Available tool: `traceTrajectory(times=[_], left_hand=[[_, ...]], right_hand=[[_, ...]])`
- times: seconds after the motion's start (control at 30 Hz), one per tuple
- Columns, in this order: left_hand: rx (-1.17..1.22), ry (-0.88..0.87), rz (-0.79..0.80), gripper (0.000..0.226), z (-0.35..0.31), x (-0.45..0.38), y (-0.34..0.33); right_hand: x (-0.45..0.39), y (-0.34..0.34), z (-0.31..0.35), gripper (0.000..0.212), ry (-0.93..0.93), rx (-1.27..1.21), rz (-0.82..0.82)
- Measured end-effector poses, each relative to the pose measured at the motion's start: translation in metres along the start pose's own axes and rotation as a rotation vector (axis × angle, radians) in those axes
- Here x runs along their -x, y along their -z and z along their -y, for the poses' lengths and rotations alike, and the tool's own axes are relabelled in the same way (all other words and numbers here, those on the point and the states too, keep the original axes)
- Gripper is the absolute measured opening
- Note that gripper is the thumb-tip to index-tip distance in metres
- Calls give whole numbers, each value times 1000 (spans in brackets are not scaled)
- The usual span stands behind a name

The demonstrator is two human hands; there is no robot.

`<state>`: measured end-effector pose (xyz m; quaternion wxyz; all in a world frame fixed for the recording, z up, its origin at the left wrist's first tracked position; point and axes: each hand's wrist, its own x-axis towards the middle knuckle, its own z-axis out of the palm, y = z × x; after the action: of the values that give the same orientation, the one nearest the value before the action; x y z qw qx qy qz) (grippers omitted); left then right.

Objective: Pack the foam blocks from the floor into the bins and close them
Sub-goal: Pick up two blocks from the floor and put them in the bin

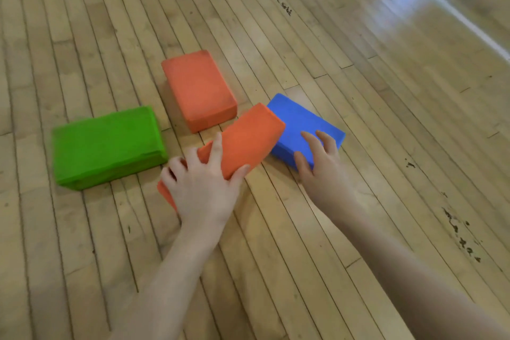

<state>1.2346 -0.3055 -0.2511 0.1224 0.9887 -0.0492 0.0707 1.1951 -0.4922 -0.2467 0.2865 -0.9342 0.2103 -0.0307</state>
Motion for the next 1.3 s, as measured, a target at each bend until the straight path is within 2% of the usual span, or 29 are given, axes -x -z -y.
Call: traceTrajectory(times=[0.17,0.3,0.37,0.43,0.53,0.6,0.7,0.8,1.03,1.17,1.23,1.3], left_hand=[[-34,135,30,68,-6,-23,-39],[-169,86,38,64,-5,-16,-81],[-197,75,25,60,-4,-12,-91],[-223,71,26,61,-5,-12,-91],[-222,47,118,67,-4,-16,-88],[-194,39,129,66,-1,-16,-87],[-112,60,80,61,2,-17,-87],[-77,84,83,59,2,-15,-78],[-54,197,208,63,4,-14,-67],[-39,126,283,72,7,-3,-68],[-17,92,317,74,6,-1,-69],[-4,77,329,75,7,0,-69]], right_hand=[[-43,-24,-52,48,-46,72,34],[-74,-73,-94,65,-36,333,191],[-81,-90,-110,71,-36,380,223],[-82,-101,-116,69,-35,436,184],[-80,-105,-110,59,-5,489,68],[-80,-103,-101,53,0,462,4],[-76,-94,-87,47,-68,373,35],[-58,-79,-75,45,-133,154,46],[-25,-57,-51,40,-144,-202,144],[-14,-54,-54,46,-207,-146,255],[-11,-54,-58,52,-137,-102,223],[-4,-54,-59,64,13,-77,213]])
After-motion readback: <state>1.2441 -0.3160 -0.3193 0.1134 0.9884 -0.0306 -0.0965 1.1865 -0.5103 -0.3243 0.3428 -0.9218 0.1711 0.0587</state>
